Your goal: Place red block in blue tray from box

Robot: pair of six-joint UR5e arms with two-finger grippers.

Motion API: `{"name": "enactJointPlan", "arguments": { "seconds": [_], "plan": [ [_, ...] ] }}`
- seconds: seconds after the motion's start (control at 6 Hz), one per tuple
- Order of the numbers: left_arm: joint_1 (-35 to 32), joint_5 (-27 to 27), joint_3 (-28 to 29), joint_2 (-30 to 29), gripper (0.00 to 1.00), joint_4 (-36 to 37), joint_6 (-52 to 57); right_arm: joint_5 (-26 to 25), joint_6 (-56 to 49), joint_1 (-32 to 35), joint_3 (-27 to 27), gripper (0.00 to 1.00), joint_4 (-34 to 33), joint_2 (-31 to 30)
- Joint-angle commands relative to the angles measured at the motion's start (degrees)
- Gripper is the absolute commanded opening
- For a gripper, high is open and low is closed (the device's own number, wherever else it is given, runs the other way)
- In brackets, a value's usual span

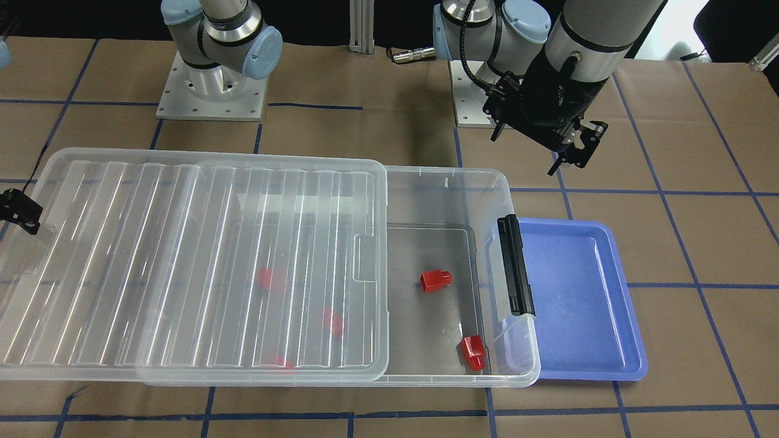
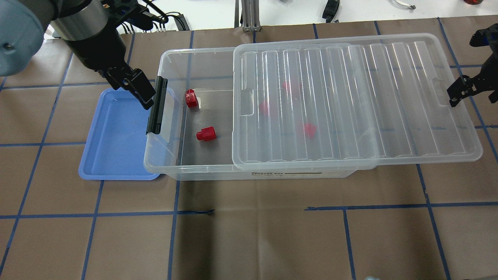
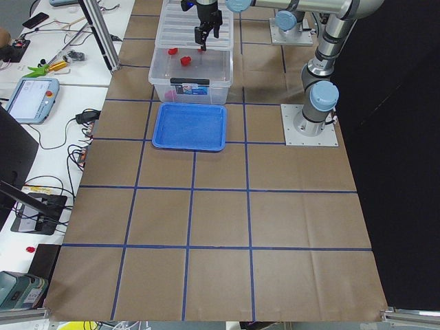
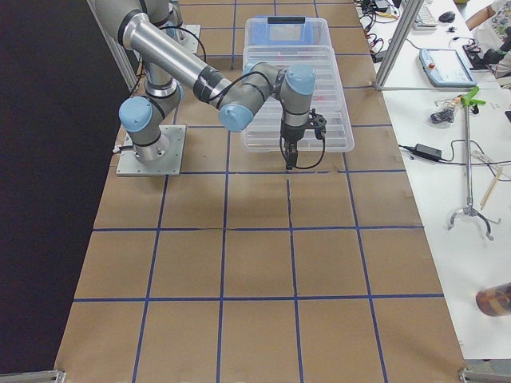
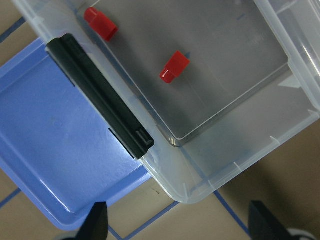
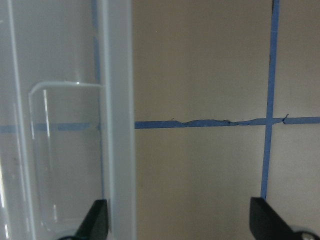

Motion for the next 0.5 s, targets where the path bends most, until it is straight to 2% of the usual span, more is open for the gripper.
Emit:
{"name": "enactJointPlan", "arguments": {
  "seconds": [0.0,0.17,0.33],
  "plan": [
    [-0.41,0.58,-1.70,-0.37,0.98,0.64,21.59,-1.13,-0.05,-1.60,-0.25,1.00,-0.14,-0.06],
    [-0.50,0.76,-2.85,-0.29,0.98,2.21,32.24,-1.67,-0.05,-2.22,-0.17,1.00,-0.14,-0.06],
    [-0.41,0.68,-3.99,-0.46,0.97,7.27,41.57,-1.67,0.03,-2.22,-0.25,1.00,-0.14,-0.15]
  ]
}}
